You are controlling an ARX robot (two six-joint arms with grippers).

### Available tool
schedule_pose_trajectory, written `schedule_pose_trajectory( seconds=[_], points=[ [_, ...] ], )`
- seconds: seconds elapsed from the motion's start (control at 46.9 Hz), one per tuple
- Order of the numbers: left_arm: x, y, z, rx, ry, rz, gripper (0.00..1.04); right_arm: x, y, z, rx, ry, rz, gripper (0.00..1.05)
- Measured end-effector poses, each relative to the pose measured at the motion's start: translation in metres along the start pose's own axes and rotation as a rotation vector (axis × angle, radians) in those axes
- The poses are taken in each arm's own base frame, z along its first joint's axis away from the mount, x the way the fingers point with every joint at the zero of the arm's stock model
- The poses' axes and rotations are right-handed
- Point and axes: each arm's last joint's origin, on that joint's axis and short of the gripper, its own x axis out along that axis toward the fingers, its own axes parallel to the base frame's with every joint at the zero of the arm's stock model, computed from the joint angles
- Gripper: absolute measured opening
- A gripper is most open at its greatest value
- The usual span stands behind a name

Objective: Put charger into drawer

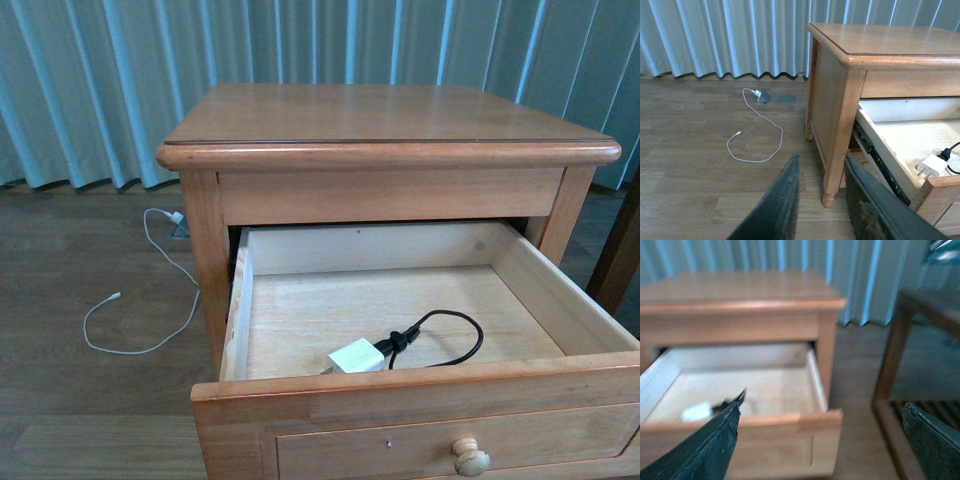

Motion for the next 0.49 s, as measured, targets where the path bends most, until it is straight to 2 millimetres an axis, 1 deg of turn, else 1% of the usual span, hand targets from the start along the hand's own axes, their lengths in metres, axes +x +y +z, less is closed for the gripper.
schedule_pose_trajectory(
  seconds=[0.085,0.128,0.17,0.192,0.256,0.362,0.383,0.426,0.447,0.49],
  points=[
    [0.0,0.0,0.0,0.0,0.0,-0.002,0.43,0.003,0.002,-0.005,0.017,0.19,0.127,0.96],
    [0.0,0.0,0.0,0.0,0.0,0.0,0.5,0.005,0.003,-0.01,0.03,0.27,0.161,0.96],
    [0.0,0.0,0.0,0.0,0.0,0.0,0.57,0.009,0.004,-0.012,0.042,0.334,0.181,0.96],
    [0.0,0.0,0.0,0.0,0.0,0.0,0.59,0.01,0.004,-0.012,0.044,0.346,0.186,0.96],
    [0.0,0.0,0.0,0.0,0.0,-0.001,0.7,0.018,0.006,-0.01,0.056,0.416,0.214,0.96],
    [0.0,0.0,0.0,0.0,0.0,0.0,0.88,0.037,0.009,-0.006,0.072,0.499,0.248,0.96],
    [0.0,0.0,0.0,0.0,0.0,0.0,0.9,0.04,0.009,-0.005,0.075,0.508,0.251,0.96],
    [0.0,0.0,0.0,0.0,0.0,-0.001,0.98,0.053,0.012,-0.005,0.083,0.539,0.256,0.96],
    [0.0,0.0,0.0,0.002,0.0,0.0,1.0,0.058,0.013,-0.006,0.084,0.551,0.256,0.96],
    [0.0,0.0,0.0,0.002,0.0,-0.001,0.99,0.069,0.014,-0.007,0.095,0.576,0.253,0.96]
  ],
)
